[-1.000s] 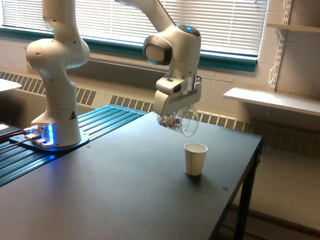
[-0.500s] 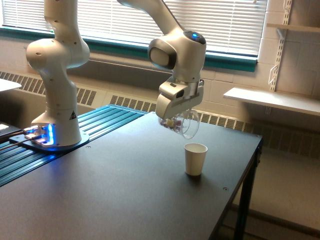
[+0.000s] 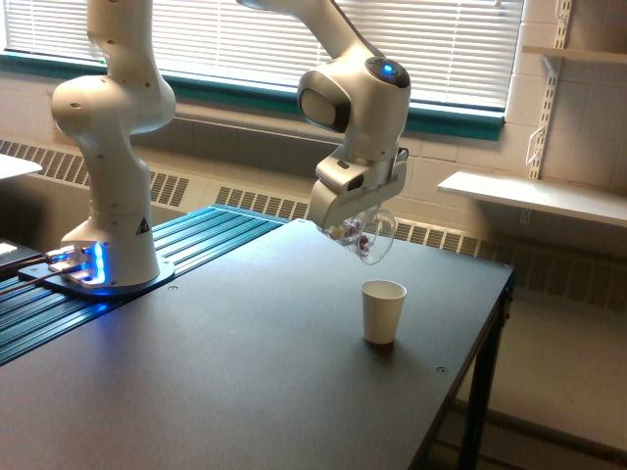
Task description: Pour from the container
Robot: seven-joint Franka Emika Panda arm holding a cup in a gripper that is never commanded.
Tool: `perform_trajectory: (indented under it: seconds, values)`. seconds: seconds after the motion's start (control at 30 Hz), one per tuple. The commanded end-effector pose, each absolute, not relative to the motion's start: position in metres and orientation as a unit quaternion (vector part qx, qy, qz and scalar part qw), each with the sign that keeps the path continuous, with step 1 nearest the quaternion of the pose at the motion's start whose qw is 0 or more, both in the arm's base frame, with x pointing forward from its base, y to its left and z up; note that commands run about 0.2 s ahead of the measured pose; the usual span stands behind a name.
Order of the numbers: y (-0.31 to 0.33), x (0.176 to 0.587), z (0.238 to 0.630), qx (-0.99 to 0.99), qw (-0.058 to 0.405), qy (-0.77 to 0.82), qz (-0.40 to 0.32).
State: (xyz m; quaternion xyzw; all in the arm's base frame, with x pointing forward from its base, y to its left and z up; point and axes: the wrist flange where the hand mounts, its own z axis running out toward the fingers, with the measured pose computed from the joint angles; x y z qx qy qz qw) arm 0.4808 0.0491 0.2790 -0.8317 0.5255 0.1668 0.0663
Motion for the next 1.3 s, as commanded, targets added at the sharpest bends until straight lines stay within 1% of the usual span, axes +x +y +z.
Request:
perform_trajectory:
  seconds: [0.03,0.23,0.47,0.53,0.87,0.97,1.3]
  values:
    - [0.042,0.485,0.278,-0.826,0.07,0.529,0.18]
    - [0.028,0.494,0.278,-0.819,0.075,0.541,0.179]
    - [0.004,0.5,0.274,-0.814,0.053,0.548,0.185]
    - [0.001,0.505,0.272,-0.812,0.057,0.55,0.189]
    - [-0.003,0.514,0.264,-0.804,0.062,0.557,0.201]
    - [-0.005,0.513,0.26,-0.795,0.069,0.562,0.218]
    - [0.003,0.517,0.256,-0.798,0.065,0.554,0.228]
